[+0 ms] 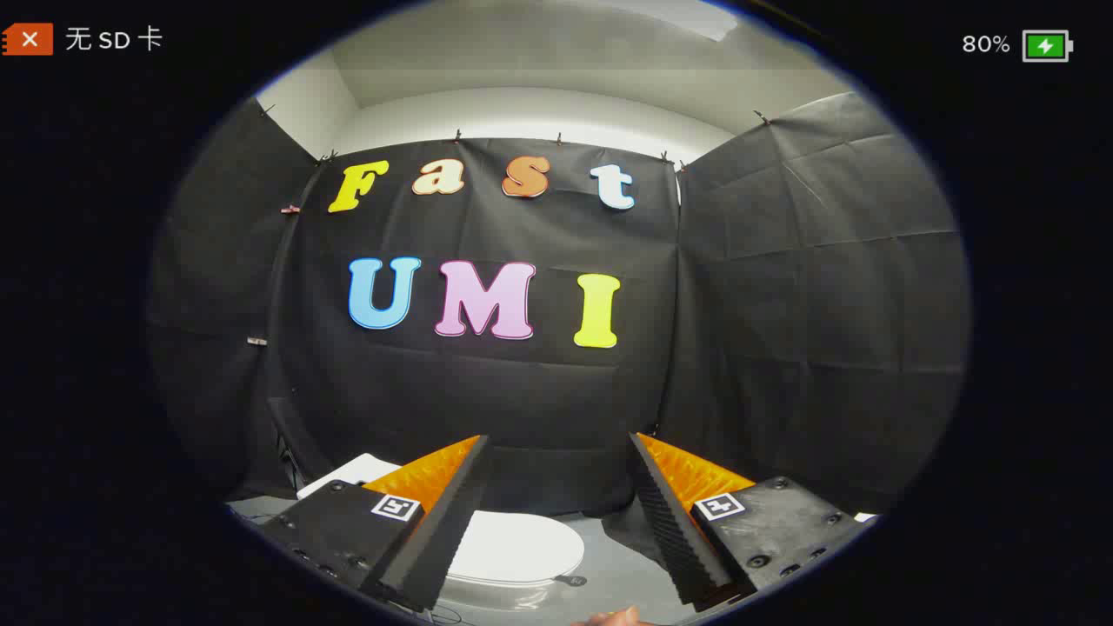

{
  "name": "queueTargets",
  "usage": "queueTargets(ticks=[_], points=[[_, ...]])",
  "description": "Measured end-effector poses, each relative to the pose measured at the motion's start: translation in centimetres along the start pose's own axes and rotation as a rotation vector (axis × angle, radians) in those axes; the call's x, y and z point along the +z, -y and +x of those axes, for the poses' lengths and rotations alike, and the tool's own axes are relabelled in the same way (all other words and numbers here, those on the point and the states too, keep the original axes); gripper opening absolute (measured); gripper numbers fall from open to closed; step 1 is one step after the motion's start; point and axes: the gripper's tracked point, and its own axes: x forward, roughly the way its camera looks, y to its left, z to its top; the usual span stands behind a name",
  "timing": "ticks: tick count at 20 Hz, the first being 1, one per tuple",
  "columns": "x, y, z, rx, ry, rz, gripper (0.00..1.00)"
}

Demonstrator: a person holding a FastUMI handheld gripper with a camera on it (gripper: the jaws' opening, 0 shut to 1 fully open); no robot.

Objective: Open the toilet lid.

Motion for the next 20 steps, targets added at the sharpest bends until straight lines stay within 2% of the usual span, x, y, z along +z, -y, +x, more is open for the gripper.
queueTargets(ticks=[20], points=[[-0.41,-0.40,0.09,0.014,0.003,-0.009,0.99]])
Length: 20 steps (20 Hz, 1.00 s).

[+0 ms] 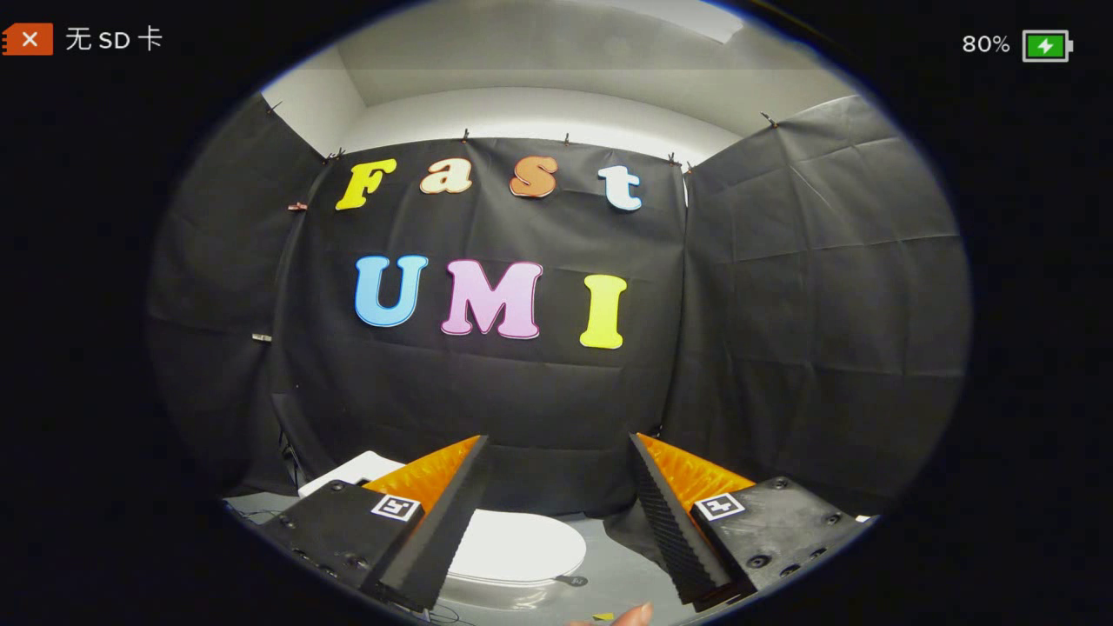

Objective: Open the toilet lid.

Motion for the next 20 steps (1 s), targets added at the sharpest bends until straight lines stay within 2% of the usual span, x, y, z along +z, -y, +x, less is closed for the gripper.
queueTargets(ticks=[5,9,18,20], points=[[-0.5,0.4,0.4,0.004,0.018,0.005,0.98],[-2.7,1.4,1.5,-0.010,0.041,-0.008,0.98],[-13.0,2.0,4.9,0.059,-0.007,0.022,0.99],[-15.8,1.7,5.6,0.096,-0.034,0.046,0.99]])
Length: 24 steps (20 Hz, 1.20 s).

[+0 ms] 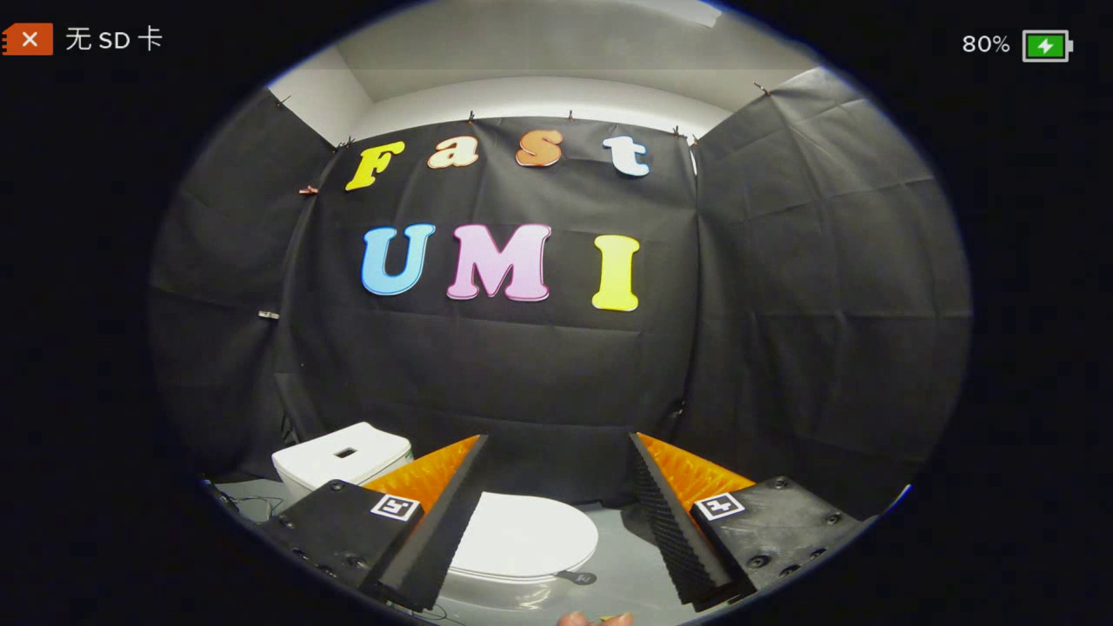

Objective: Open the toilet lid.

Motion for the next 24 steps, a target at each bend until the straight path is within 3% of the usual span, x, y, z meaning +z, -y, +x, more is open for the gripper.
queueTargets(ticks=[4,12,24], points=[[-5.6,0.6,2.0,0.061,-0.065,0.072,0.99],[-17.1,3.4,5.9,0.127,-0.280,0.376,0.99],[-35.5,8.1,9.4,0.061,-0.680,0.826,0.99]])
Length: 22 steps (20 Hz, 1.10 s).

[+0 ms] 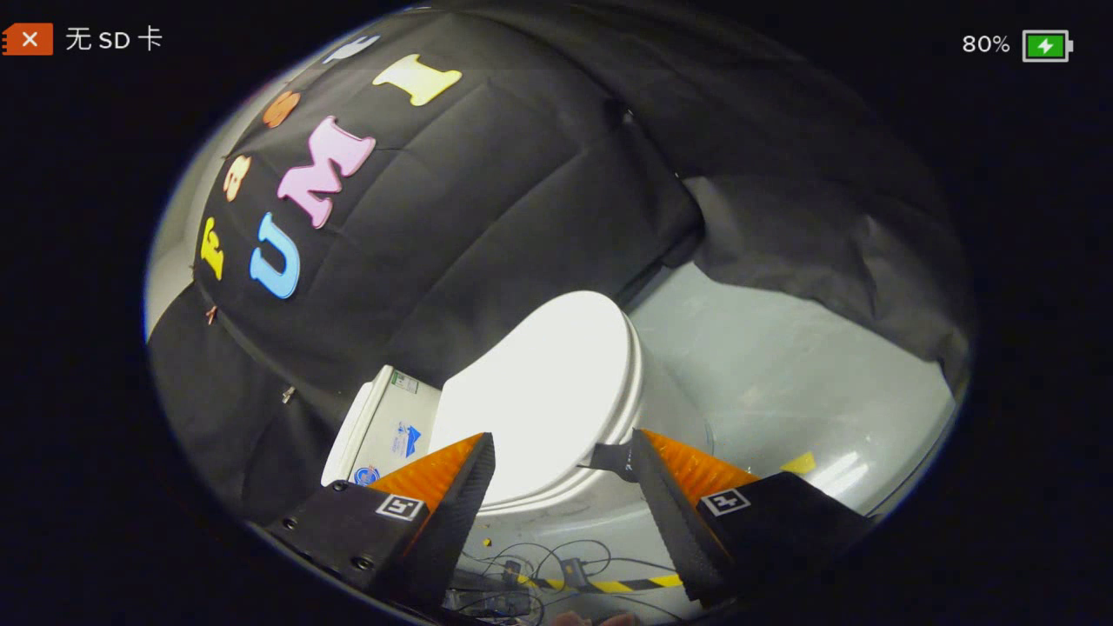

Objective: Open the toilet lid.

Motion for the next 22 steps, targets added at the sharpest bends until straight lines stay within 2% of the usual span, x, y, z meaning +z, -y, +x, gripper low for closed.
queueTargets(ticks=[5,9,10,11,12,13,15,16,19,22], points=[[-2.2,4.3,2.6,-0.058,-0.090,0.139,0.99],[-2.6,4.9,3.8,-0.023,-0.115,0.248,0.96],[-2.9,4.6,4.1,-0.007,-0.128,0.275,0.80],[-3.5,4.6,4.5,-0.020,-0.139,0.274,0.76],[-3.5,5.1,5.1,-0.048,-0.126,0.260,0.55],[-3.6,5.2,5.4,-0.060,-0.120,0.262,0.44],[-2.2,4.4,4.6,-0.023,-0.071,0.325,0.22],[-2.3,4.5,5.0,-0.038,-0.069,0.325,0.11],[-2.7,4.3,4.4,-0.100,-0.046,0.227,0.11],[-1.1,2.4,3.3,-0.150,-0.012,0.182,0.11]])
